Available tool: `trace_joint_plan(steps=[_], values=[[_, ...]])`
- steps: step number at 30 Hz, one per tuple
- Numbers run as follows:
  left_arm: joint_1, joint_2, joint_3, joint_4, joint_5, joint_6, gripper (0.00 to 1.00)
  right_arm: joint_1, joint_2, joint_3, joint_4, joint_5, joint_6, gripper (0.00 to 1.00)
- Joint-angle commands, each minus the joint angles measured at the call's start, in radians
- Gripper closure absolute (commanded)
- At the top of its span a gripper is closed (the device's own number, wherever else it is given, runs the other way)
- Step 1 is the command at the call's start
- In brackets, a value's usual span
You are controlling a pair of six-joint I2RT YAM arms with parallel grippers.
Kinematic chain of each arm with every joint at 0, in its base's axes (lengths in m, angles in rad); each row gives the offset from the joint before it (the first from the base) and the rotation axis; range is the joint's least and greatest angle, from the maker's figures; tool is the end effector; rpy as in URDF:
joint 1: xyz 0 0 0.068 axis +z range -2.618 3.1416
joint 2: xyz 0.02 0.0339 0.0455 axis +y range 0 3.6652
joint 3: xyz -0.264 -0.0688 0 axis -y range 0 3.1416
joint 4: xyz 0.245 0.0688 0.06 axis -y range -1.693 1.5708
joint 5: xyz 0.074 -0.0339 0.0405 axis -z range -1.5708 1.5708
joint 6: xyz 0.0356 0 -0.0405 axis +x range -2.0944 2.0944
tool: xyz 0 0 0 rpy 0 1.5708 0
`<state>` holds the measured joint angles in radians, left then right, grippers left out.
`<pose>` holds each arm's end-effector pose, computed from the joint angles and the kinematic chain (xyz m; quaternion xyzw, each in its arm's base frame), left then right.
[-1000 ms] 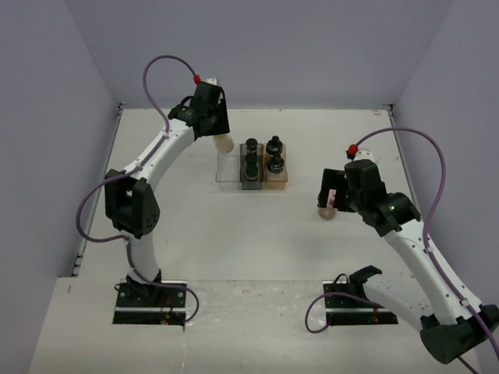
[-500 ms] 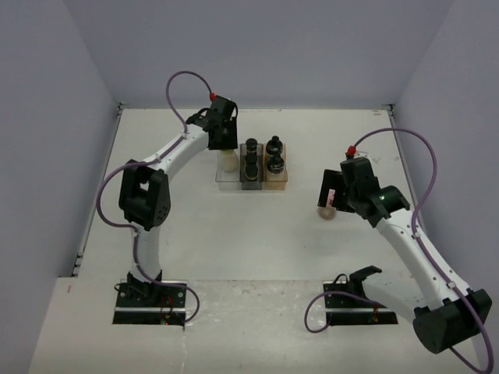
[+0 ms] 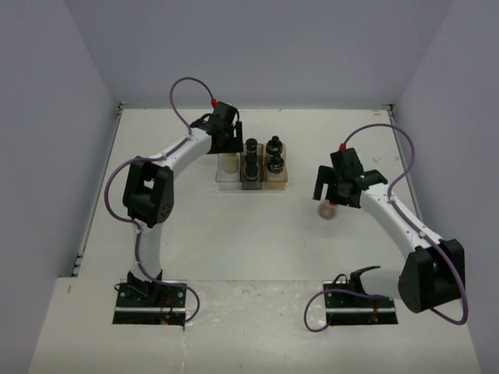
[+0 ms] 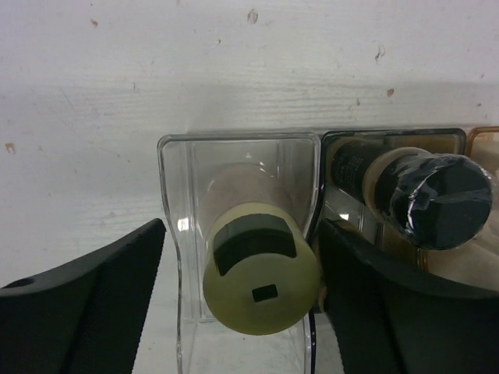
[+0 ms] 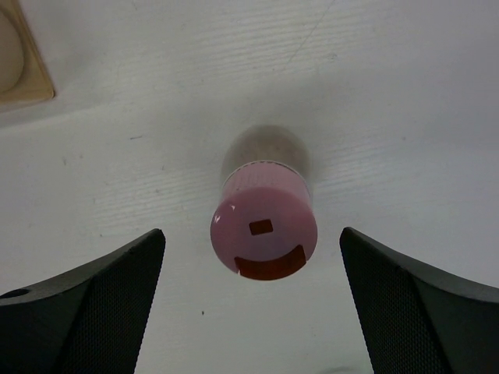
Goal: Organize the condiment bottles
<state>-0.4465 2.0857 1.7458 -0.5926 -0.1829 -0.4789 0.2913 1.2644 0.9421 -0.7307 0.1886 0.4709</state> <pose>0.4231 -0.1954 0.2306 -0.0440 0.9449 -0.0619 0.3183 0.2373 0.0642 0.2498 0.1103 0.9563 0.0103 0.2704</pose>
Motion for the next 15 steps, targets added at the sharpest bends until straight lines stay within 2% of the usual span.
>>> trace_joint_plan(steps=[1, 5, 7, 9, 10, 11, 15], values=[[-0.001, -0.064, -0.031, 0.045, 0.01, -0.006, 0.16, -0.037, 0.05, 0.041, 0.091, -0.012, -0.023, 0.05], [-0.009, -0.111, -0.068, 0.051, 0.023, -0.009, 0.05, -0.049, 0.092, 0.049, 0.128, -0.024, -0.04, 0.07], [-0.014, -0.15, -0.083, 0.053, 0.031, -0.018, 0.04, -0.053, 0.104, 0.05, 0.139, -0.037, -0.046, 0.09], [-0.018, -0.197, -0.106, 0.054, 0.034, -0.027, 0.0, -0.053, 0.125, 0.05, 0.149, -0.035, -0.049, 0.17], [-0.02, -0.216, -0.121, 0.056, 0.039, -0.027, 0.0, -0.053, 0.13, 0.049, 0.151, -0.032, -0.048, 0.3], [-0.024, -0.251, -0.127, 0.056, 0.042, -0.029, 0.0, -0.053, 0.128, 0.043, 0.157, -0.032, -0.045, 0.35], [-0.027, -0.352, -0.153, 0.04, 0.022, -0.043, 0.0, -0.053, 0.093, 0.023, 0.143, 0.001, -0.034, 0.45]])
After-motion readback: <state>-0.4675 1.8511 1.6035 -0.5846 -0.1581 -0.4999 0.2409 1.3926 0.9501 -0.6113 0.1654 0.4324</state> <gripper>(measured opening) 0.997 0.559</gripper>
